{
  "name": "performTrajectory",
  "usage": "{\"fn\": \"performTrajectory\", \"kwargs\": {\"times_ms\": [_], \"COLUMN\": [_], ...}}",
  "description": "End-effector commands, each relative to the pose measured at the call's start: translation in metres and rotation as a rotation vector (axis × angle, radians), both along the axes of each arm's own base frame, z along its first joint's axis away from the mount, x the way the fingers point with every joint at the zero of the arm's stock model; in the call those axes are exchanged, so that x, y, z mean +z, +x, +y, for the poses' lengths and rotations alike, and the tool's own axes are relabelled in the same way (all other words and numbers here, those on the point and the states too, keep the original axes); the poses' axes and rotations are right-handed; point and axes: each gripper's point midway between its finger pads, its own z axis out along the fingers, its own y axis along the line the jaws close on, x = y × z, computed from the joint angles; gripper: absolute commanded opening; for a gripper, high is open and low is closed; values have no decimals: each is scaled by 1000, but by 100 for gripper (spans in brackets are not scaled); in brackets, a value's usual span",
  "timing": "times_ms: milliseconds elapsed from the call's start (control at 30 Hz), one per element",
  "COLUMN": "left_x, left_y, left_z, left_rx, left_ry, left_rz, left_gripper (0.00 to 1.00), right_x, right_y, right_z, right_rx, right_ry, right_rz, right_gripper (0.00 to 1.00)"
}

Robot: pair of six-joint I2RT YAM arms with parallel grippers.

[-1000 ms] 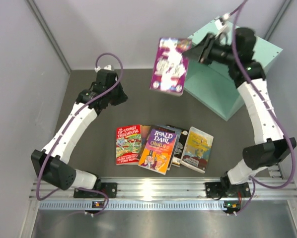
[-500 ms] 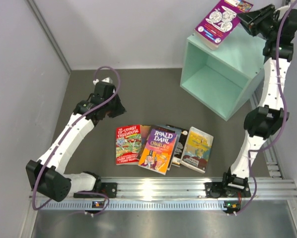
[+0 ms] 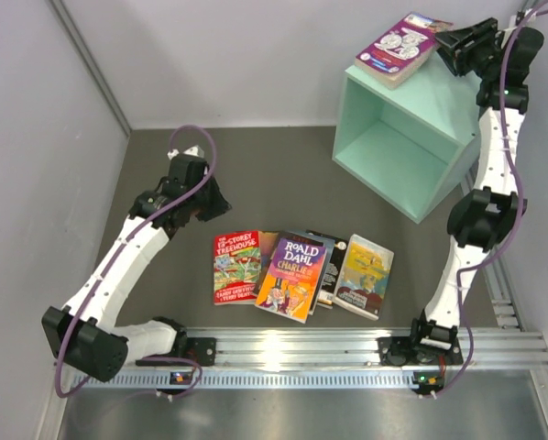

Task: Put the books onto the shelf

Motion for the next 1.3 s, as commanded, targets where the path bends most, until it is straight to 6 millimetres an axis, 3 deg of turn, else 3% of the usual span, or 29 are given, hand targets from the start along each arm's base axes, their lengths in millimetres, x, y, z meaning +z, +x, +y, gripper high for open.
{"fn": "performTrajectory", "kwargs": {"times_ms": [0,33,167,333,400,433,467,500,533,567,600,633,667,700,733,767,800,833,867,933,967,1000,1067,1100,1167,1200,1267], "left_x": [-2,-2,-5,-4,-4,-3,-6,-8,-11,-15,-18,-22,-28,-34,-38,-44,-46,-52,-55,-63,-67,-68,-73,-74,-75,-77,-75], "left_y": [-3,-3,-4,1,3,4,5,6,6,8,6,4,4,4,4,5,6,4,4,2,1,0,-5,-7,-13,-18,-28], "left_z": [-1,0,0,-3,-4,-4,-4,-4,-4,-5,-11,-15,-18,-19,-21,-25,-27,-29,-35,-40,-45,-48,-55,-58,-68,-74,-85], "left_rx": [-7,-6,-8,-11,-14,-13,-13,-16,-17,-19,-47,-66,-76,-82,-86,-98,-96,-103,-118,-135,-156,-170,-209,-225,-279,-312,-373], "left_ry": [1,1,4,3,7,6,12,18,19,24,8,0,3,11,13,12,6,1,-13,-23,-26,-33,-43,-47,-56,-76,-90], "left_rz": [10,8,22,26,24,21,30,36,43,53,71,88,104,118,126,136,139,151,152,173,184,192,212,217,219,225,217], "left_gripper": [1,1,1,1,1,1,2,2,2,3,5,6,8,8,8,8,9,10,11,22,26,37,44,48,50,50,50], "right_x": [24,19,12,-6,-1,-14,-13,7,6,28,38,43,69,60,65,91,87,71,77,50,44,-6,-46,-106,-155,-209,-241], "right_y": [2,4,8,7,-5,-8,-13,-30,-37,-53,-63,-75,-98,-106,-118,-151,-158,-161,-180,-195,-221,-226,-262,-277,-313,-339,-373], "right_z": [3,3,2,-13,-33,-43,-53,-61,-67,-64,-65,-62,-53,-47,-38,-20,8,25,79,136,178,196,228,235,247,243,243], "right_rx": [-7,-6,-10,-56,-121,-144,-179,-211,-227,-234,-240,-230,-227,-208,-193,-188,-141,-116,-12,108,217,283,407,464,578,628,712], "right_ry": [-52,-61,-73,-129,-160,-192,-211,-240,-287,-324,-350,-386,-402,-389,-382,-390,-398,-401,-415,-460,-449,-404,-367,-374,-386,-396,-387], "right_rz": [-115,-109,-103,-49,-29,3,11,-18,-20,-63,-80,-79,-125,-97,-109,-165,-170,-130,-166,-141,-149,-17,69,212,328,492,595], "right_gripper": [55,71,97,100,100,100,100,100,100,100,100,100,100,100,100,100,100,100,100,100,100,100,100,100,100,100,100]}}
